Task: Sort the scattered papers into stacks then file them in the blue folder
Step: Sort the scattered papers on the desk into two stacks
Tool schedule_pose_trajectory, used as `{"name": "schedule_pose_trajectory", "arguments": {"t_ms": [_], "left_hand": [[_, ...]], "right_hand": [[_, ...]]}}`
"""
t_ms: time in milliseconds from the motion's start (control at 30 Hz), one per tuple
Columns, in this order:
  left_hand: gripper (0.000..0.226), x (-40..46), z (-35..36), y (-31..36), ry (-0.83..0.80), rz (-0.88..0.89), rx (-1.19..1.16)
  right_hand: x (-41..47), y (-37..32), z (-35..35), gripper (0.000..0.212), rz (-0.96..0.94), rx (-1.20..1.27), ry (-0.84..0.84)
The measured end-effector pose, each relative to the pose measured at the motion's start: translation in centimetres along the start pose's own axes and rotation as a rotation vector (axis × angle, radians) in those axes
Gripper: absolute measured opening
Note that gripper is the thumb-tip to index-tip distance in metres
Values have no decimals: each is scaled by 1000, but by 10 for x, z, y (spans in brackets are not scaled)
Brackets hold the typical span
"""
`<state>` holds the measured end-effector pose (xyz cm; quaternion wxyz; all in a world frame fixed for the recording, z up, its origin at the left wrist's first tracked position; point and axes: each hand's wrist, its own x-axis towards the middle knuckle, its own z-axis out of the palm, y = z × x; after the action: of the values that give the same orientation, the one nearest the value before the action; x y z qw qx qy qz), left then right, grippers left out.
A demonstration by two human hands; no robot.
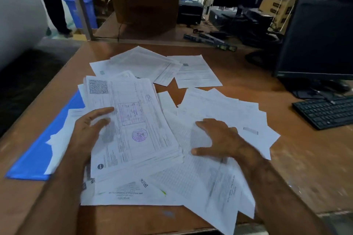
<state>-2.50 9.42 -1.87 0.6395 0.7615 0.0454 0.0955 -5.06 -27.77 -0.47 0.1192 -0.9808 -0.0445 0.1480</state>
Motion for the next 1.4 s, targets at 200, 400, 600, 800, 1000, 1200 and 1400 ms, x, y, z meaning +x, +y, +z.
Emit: {"name": "schedule_pose_trajectory", "arguments": {"t_ms": [200, 400, 600, 800, 1000, 1200, 1400], "left_hand": [[47, -6, -4, 1, -5, -13, -48], [52, -9, -5, 9, 60, -35, -95], [50, -6, -6, 7, 30, -60, -147], [50, -3, -6, 4, 23, -61, -114], [51, -3, -7, 1, 9, -75, -100], [52, 1, -9, -3, 13, -66, -96], [52, 3, -10, -5, 2, -72, -128]], "right_hand": [[15, 3, -1, 126, 52, 196, 130], [32, 30, -16, 45, 163, 402, 377], [13, 60, -62, 12, 222, 773, 551], [15, 57, -40, 15, 283, 1154, 421], [25, 50, -29, 42, 317, 1115, 324], [14, 54, -43, 32, 251, 947, 240], [30, 45, -103, 44, 59, -36, 304]]}}
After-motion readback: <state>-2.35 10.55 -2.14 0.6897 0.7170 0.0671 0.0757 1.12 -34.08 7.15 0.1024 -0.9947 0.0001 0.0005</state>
